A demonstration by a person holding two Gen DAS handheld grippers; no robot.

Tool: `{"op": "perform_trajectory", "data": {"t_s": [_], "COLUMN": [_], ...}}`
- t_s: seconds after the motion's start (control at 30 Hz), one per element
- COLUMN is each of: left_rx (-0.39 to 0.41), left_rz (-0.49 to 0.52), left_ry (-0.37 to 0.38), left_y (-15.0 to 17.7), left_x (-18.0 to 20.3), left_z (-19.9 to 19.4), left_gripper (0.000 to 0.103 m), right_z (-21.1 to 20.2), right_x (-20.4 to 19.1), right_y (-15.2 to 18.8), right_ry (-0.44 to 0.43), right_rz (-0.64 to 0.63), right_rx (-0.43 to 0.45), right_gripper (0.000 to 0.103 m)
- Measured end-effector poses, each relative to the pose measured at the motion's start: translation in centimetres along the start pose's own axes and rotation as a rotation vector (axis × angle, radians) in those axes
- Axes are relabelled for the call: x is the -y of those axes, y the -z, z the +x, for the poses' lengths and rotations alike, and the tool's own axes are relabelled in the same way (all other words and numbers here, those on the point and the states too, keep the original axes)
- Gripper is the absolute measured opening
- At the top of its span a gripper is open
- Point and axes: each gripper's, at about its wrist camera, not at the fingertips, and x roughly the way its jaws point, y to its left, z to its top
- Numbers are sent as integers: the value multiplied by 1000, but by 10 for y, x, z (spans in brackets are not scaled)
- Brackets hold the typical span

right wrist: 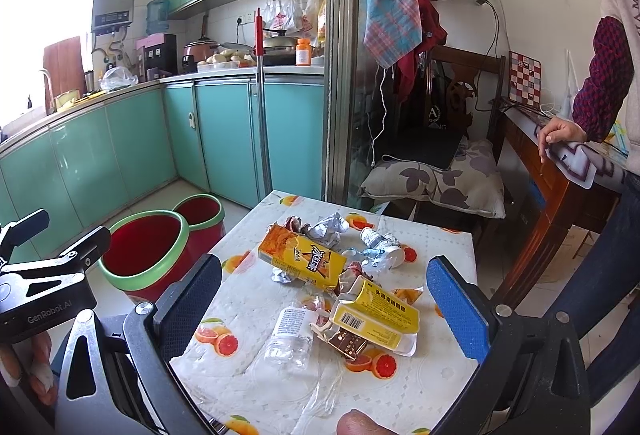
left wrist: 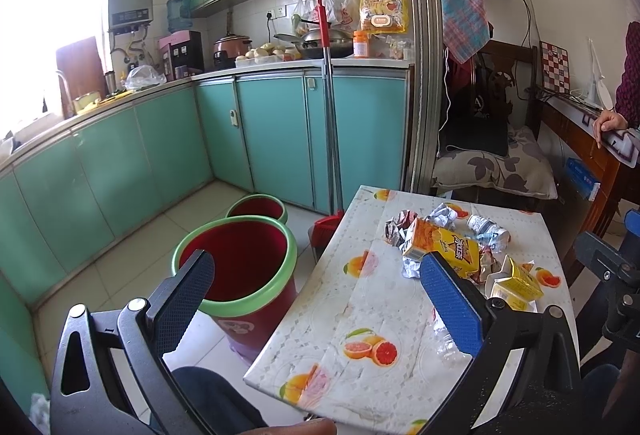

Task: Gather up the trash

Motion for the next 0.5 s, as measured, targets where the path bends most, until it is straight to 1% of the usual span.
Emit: {"op": "perform_trajectory", "data": {"t_s": [0.5], "left_rx": [-17], "left_rz": [4], "left_ry": [7], "left_y": [1], "left_x": [1], "left_z": [6], "left_gripper": [103], "right_z": [4], "right_x": [2], "right_y": [1], "right_ry": [3], "right_rz": [5], "right_rx": [-14], "right_gripper": [103]}}
